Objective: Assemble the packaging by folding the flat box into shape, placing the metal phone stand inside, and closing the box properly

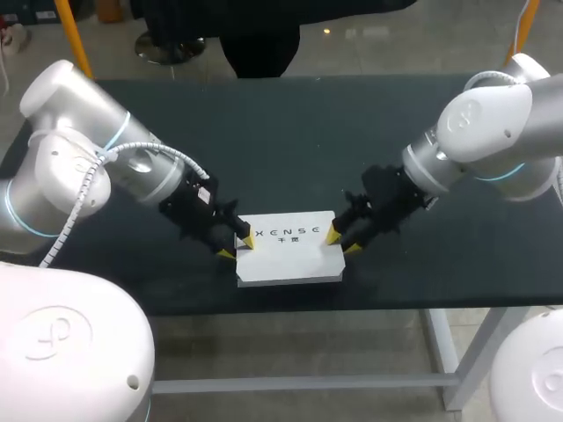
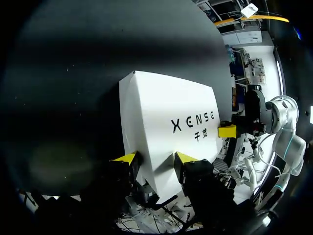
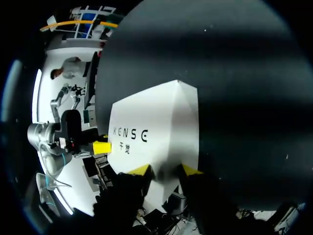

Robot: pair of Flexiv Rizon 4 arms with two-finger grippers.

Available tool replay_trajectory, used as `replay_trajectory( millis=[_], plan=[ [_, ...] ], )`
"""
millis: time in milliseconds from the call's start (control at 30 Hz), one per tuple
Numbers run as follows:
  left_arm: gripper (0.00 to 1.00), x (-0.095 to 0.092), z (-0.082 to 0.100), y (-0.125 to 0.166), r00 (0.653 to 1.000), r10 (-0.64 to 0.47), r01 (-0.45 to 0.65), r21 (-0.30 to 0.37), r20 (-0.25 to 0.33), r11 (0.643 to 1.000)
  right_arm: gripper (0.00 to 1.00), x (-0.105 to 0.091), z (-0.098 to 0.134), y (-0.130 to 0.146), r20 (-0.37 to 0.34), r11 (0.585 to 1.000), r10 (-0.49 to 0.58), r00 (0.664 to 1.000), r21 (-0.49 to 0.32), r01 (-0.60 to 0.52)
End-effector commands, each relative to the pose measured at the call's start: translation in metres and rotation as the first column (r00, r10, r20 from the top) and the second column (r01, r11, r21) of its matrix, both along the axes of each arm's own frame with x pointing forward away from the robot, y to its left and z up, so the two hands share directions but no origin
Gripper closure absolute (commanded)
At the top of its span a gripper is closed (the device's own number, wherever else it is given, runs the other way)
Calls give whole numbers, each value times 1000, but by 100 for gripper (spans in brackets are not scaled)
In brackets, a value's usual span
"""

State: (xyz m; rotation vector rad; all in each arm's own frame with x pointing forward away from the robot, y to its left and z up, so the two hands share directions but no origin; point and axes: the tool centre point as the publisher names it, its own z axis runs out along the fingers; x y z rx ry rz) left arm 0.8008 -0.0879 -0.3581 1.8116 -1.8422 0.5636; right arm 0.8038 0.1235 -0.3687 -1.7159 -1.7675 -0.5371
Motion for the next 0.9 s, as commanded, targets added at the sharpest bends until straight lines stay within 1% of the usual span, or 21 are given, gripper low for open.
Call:
replay_trajectory(
  millis=[33, 600, 767, 900],
  plan=[
    [51, 5, 3, -5, 1000, -6, 6, 12, -14, 1000, 58, 4, 3, 3, -14, 1000, 7, 1000, -3, -7],
    [50, 11, 12, -5, 997, -37, 39, 18, -73, 999, 57, 9, 9, 6, -51, 1000, 4, 999, -12, -5],
    [50, 13, 14, -5, 994, -50, 52, 17, -92, 999, 57, 11, 11, 6, -88, 1000, -2, 996, -13, 1],
    [51, 15, 16, -5, 993, -58, 60, 18, -100, 998, 57, 12, 11, 6, -97, 1000, -3, 995, -12, 2]
  ],
)
